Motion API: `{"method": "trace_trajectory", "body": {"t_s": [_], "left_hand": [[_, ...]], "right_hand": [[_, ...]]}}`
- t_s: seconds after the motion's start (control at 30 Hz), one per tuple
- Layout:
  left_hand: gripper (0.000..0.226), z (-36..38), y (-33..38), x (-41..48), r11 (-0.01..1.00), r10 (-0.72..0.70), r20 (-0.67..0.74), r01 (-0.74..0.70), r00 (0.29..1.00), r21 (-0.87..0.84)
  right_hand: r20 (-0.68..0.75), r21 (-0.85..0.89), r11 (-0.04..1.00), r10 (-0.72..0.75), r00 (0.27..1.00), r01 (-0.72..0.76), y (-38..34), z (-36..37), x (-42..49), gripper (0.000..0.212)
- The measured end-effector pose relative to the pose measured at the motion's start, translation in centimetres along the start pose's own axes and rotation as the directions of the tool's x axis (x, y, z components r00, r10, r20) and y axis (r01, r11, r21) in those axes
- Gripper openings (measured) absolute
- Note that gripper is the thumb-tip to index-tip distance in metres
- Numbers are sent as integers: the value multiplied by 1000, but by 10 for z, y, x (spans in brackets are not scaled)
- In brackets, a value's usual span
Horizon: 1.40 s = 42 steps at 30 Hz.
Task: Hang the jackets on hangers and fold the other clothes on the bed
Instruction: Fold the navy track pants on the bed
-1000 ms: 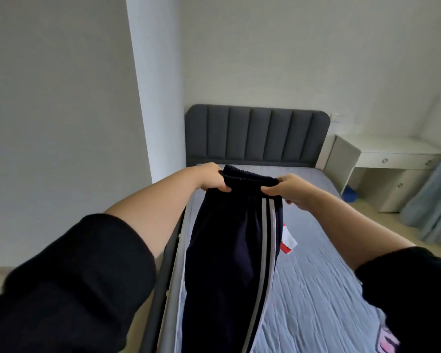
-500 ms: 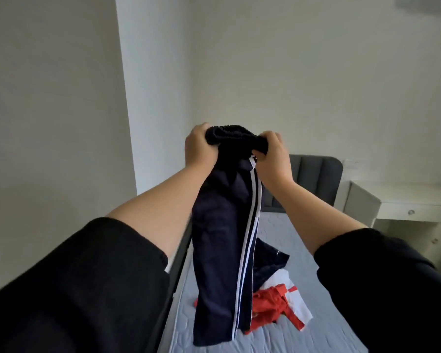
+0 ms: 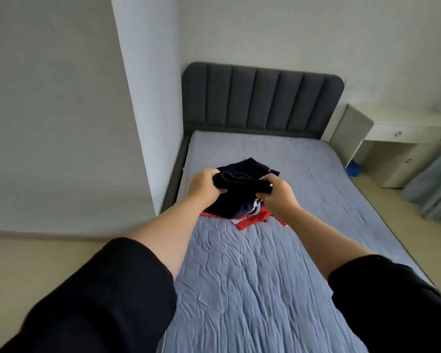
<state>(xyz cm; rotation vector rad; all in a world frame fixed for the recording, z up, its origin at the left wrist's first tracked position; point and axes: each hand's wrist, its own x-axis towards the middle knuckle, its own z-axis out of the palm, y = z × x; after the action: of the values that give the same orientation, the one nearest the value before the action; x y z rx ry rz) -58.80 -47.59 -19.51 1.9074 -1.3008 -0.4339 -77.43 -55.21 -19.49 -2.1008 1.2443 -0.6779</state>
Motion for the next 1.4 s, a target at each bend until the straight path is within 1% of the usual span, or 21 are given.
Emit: {"method": "trace_trajectory", "body": {"t_s": [0.13,0.27,0.37,0.43,0.47,0.53,0.57,0.63,0.67,0.7,0.77,0.83,0.9,0.97,1.03,1.1,1.17,1.23,1.3,1.33,1.4], "left_hand": [[16,68,-92,-62,990,-137,218,131,966,43],[21,134,-187,-118,975,-224,413,206,883,88],[27,186,-252,-145,965,-256,532,242,807,98],[21,220,-289,-155,959,-259,559,277,788,54],[18,235,-306,-158,954,-256,557,298,790,17],[14,266,-339,-162,946,-253,500,319,828,-49],[11,279,-354,-164,945,-251,449,318,858,-80],[9,306,-383,-166,936,-254,328,317,910,-155],[8,319,-395,-168,927,-256,273,315,927,-203],[7,330,-407,-172,912,-260,224,315,939,-262],[4,349,-427,-183,867,-289,165,331,943,-373],[4,361,-442,-197,832,-301,189,354,935,-426],[7,369,-456,-210,822,-296,242,376,924,-428],[9,371,-467,-222,805,-308,298,414,903,-424],[11,373,-477,-232,790,-297,390,454,871,-412],[15,375,-485,-239,793,-262,454,458,852,-401],[16,375,-485,-246,784,-219,443,427,869,-451],[13,379,-482,-254,759,-192,349,364,917,-540],[7,384,-475,-265,728,-216,221,308,951,-612],[6,386,-471,-272,713,-234,167,286,958,-640],[9,389,-460,-288,695,-243,98,244,965,-677]], "right_hand": [[135,-77,989,134,982,-125,73,77,-66,22],[333,-110,975,218,917,-192,148,150,-118,22],[401,-111,968,251,881,-226,208,200,-144,24],[409,-58,959,277,870,-278,249,232,-156,27],[403,-16,951,289,868,-309,269,247,-161,28],[378,92,933,291,879,-348,308,277,-167,29],[363,144,924,284,887,-355,326,291,-168,28],[348,243,902,263,900,-358,356,319,-168,19],[351,284,889,251,902,-358,370,333,-167,11],[355,313,883,234,905,-351,381,348,-167,10],[384,362,855,228,895,-373,399,373,-170,25],[451,432,789,230,863,-436,411,391,-181,27],[505,449,749,237,830,-487,420,404,-195,27],[514,464,721,254,819,-514,429,411,-209,19],[517,489,693,258,816,-529,437,412,-219,10],[502,504,707,228,834,-496,441,409,-226,11],[457,533,725,187,870,-436,443,409,-230,16],[415,558,731,162,895,-392,444,409,-237,25],[435,553,743,128,891,-376,443,403,-248,37],[457,520,777,99,884,-355,444,400,-256,37],[471,357,901,56,881,-248,446,393,-275,26]]}}
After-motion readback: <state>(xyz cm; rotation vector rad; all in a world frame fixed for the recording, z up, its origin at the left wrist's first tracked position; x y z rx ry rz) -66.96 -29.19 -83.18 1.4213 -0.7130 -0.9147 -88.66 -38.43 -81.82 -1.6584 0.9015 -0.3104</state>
